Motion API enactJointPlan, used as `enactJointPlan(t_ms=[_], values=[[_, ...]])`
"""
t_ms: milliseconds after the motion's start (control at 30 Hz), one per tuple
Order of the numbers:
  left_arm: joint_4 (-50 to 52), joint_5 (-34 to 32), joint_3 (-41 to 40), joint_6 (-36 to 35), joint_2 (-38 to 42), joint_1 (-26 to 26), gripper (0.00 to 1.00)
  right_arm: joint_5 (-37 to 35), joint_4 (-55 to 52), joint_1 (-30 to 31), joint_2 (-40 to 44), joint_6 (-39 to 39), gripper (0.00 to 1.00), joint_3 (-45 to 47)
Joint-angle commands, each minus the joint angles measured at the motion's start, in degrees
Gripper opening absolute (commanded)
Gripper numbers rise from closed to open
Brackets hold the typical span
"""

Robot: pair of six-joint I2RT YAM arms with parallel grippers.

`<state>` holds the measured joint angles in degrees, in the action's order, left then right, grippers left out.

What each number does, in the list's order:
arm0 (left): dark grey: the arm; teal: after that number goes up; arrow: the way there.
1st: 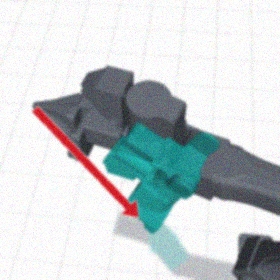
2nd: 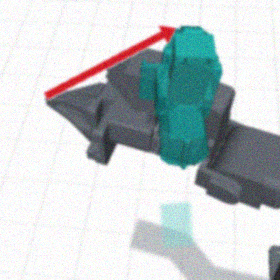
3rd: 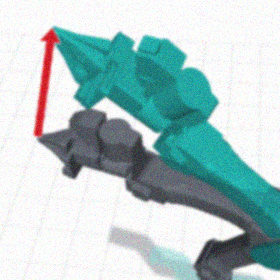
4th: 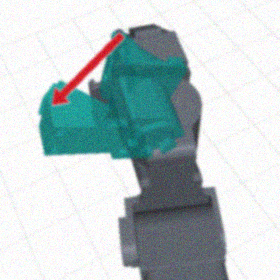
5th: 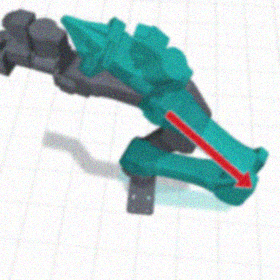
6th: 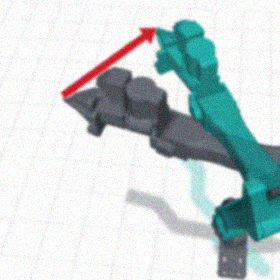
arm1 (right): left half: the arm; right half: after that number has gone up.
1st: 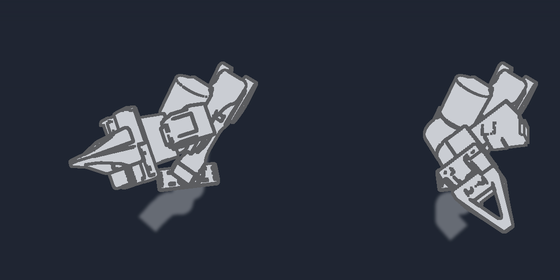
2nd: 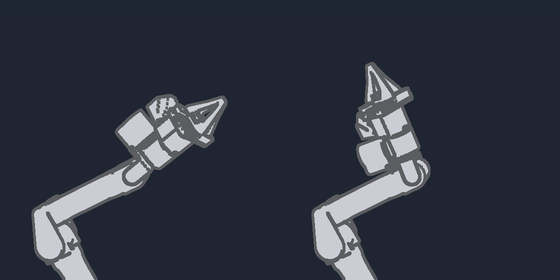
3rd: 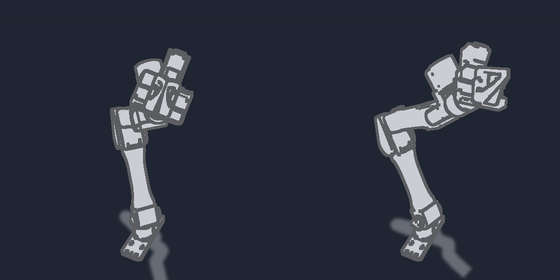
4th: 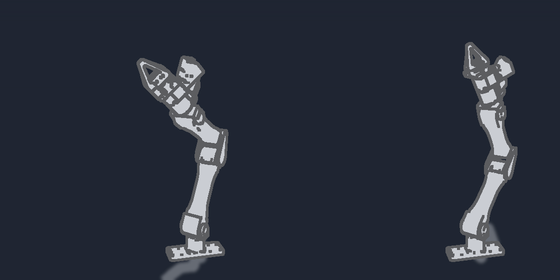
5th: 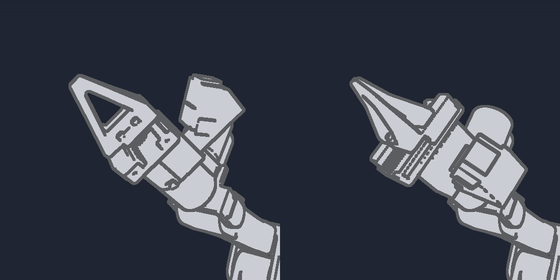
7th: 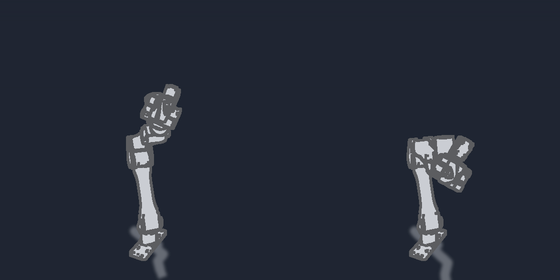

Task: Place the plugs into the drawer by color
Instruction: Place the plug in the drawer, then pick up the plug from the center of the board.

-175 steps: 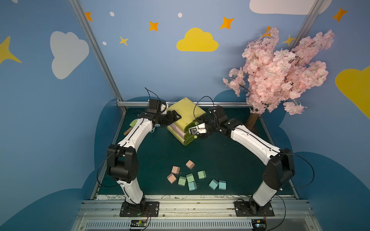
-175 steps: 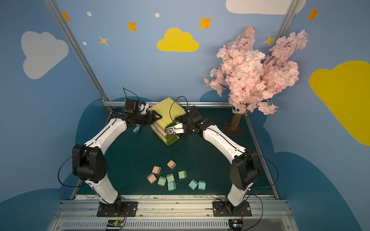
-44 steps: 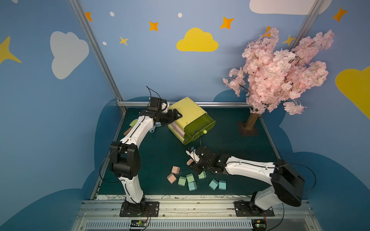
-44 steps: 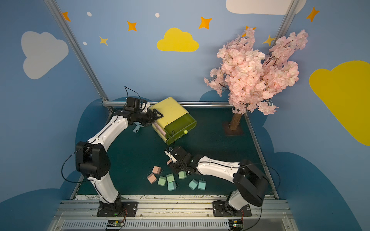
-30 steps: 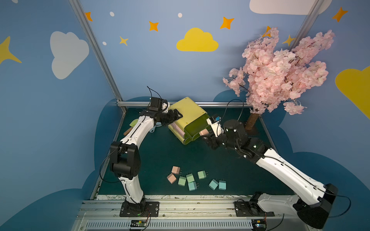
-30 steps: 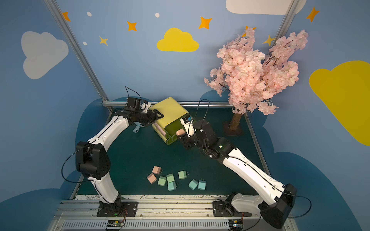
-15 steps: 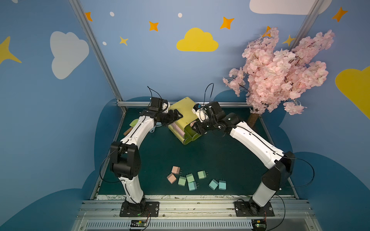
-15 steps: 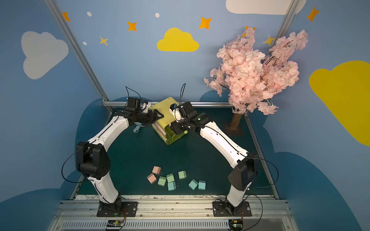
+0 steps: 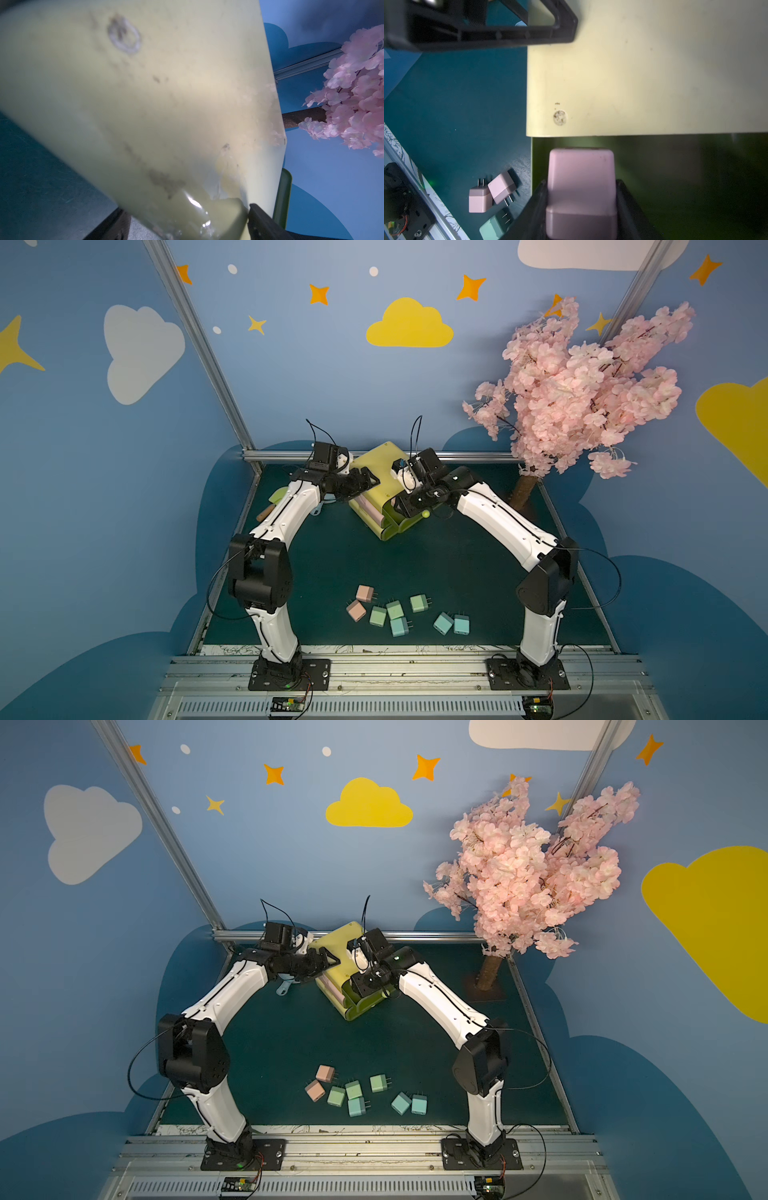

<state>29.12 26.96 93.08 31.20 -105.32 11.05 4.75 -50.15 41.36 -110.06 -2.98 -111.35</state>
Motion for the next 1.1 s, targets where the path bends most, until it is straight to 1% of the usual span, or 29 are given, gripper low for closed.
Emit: enactJointPlan(t_ms=[0,67,200,333,533,767,833,900,967,1033,1067], values=[[3.22,-1.21,-1.3,-1.49,-0.15,0.64,0.88,0.02,-1.88,-0.1,-0.8,-0.95,0.24,-2.14],[3.23,-1.14,-1.24,-1.41,-0.32,0.68,0.89,0.17,-2.02,-0.06,-1.83,-1.06,0.28,-3.12],[3.22,-1.08,-1.25,-1.41,-0.5,0.82,0.88,0.58,-2.22,-0.23,-4.75,-1.01,0.3,-5.48],[3.25,-1.38,-1.28,-1.49,-0.35,0.82,0.89,1.73,-2.67,-0.69,-6.3,-1.43,0.35,-7.19],[3.31,-1.12,-1.06,-1.58,-0.33,0.8,0.89,1.93,-2.74,-1.15,-5.16,-1.24,0.48,-8.04],[3.4,-1.3,-1.23,-1.72,-0.07,0.39,0.89,1.51,-3.47,-1.2,-1.68,-0.75,0.65,-9.4],[3.4,-1.13,-1.07,-1.58,-0.06,0.2,0.89,1.57,-3.58,-1.11,-0.96,-0.42,0.67,-9.66],[3.4,-1.37,-1.23,-1.84,0.11,0.21,0.89,5.07,-3.48,-1.11,0.56,0.89,0.67,-8.6],[3.4,-1.65,-1.45,-1.8,0.12,0.11,0.89,7.3,-3.16,-0.36,2.82,-0.04,0.67,-6.86],[3.4,-1.47,-1.36,-1.78,-0.08,0.09,0.89,3.91,-1.86,2.83,6.53,1.07,0.66,-2.54],[3.4,-1.5,-1.4,-1.75,-0.06,0.1,0.89,1.46,0.2,5.1,9.12,2.14,0.66,1.45]])
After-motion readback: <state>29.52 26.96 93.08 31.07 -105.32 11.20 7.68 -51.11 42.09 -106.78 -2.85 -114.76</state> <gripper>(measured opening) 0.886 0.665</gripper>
